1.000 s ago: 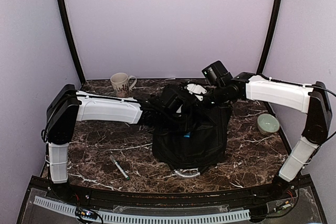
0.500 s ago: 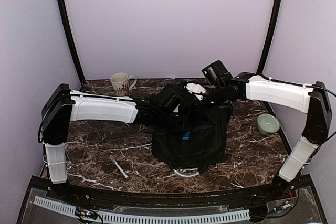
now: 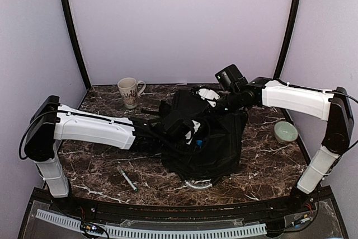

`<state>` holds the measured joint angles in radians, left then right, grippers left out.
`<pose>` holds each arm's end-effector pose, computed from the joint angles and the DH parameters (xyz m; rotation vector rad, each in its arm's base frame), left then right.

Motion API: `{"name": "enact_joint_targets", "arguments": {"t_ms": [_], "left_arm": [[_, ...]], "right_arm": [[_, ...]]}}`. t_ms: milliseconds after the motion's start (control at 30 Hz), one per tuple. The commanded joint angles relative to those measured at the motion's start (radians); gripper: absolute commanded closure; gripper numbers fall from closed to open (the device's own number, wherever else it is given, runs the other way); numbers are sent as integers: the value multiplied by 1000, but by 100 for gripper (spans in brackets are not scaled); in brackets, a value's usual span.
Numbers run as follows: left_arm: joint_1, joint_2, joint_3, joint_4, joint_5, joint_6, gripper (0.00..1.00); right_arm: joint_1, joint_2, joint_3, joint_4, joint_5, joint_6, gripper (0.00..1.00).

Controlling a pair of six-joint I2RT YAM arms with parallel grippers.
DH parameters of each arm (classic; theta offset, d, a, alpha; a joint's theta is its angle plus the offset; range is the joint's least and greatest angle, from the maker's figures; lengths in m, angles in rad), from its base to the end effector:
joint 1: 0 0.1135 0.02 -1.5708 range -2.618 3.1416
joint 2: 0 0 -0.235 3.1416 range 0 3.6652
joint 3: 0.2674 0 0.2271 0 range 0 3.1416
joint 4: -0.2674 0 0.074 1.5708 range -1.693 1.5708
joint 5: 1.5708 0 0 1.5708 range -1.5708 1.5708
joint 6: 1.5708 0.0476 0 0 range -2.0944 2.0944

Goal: Pack the student bag
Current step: Place the stationery in the student bag.

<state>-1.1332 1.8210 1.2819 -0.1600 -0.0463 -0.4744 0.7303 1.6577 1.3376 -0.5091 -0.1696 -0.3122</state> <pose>0.1673 -0.3523 0.2020 0.7506 2.2756 -0.7650 0.2545 0.2387 0.2465 -1.2749 2.0596 0.3966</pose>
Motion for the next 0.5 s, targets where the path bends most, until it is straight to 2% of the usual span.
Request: {"name": "enact_joint_targets", "arguments": {"t_ms": [0,300,467], "left_arm": [[3,15,-46,40,-66,181,100],[5,99,-67,202,-145,253,100],[6,147,-33,269,-250,288,100]], "right_arm": [[1,-10,33,87,-41,12,100],[1,-6,47,71,-74,13,100],[1,-14,48,69,-77,13,100]]}}
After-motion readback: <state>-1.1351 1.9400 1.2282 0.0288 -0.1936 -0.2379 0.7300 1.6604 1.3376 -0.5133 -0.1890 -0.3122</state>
